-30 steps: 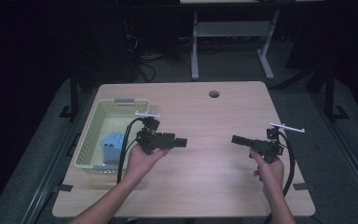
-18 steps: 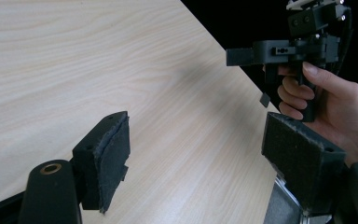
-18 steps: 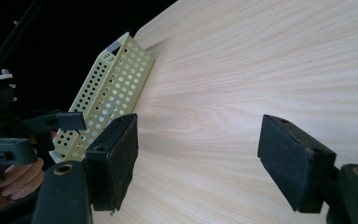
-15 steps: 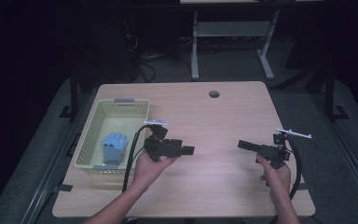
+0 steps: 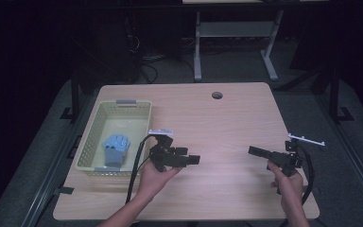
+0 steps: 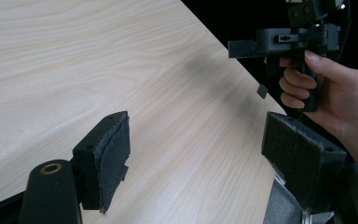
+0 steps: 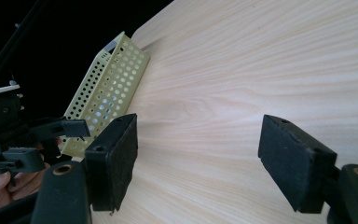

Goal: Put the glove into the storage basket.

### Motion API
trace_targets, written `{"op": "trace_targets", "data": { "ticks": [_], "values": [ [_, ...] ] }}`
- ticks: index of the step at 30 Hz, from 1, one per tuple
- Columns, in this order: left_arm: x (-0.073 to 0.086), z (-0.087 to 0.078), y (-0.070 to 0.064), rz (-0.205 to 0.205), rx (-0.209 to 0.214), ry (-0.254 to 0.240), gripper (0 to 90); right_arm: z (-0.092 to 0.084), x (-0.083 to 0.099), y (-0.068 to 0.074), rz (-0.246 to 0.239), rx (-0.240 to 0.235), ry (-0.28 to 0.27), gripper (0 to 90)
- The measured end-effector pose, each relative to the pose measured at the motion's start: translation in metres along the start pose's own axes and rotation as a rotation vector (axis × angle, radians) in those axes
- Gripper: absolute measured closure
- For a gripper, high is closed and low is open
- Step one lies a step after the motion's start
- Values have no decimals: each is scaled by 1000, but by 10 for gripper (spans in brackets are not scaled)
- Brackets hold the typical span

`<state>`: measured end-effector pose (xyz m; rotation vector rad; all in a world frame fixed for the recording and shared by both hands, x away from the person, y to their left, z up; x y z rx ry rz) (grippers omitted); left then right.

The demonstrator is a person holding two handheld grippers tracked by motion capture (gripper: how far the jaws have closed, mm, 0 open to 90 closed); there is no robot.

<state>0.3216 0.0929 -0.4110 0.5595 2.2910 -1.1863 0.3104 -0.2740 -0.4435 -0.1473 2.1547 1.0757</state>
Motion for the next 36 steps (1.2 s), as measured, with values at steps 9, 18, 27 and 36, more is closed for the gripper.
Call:
{"op": "trace_targets", "data": {
  "ticks": [9,18,27,36],
  "values": [
    [13,12,2,0,25,11,233,-8,7,-7,13,-10,-4,277],
    [25,23,-2,27,38,22,233,-16,18,-14,24,-17,-11,273],
    [48,30,-6,82,34,25,234,-25,36,-20,-7,-13,-3,265],
    [68,24,-15,208,17,40,234,-32,41,-10,-91,-52,-14,241]
  ]
}}
Point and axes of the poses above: each handheld gripper's, and its own axes: z roughly forward along the jaws, x roughly out of its underside, y roughly to its left, the point moved 2 cm from there along z, roughly forward along the jaws, and after that the axes turned 9 degrees about -z, right-handed, at the moved point
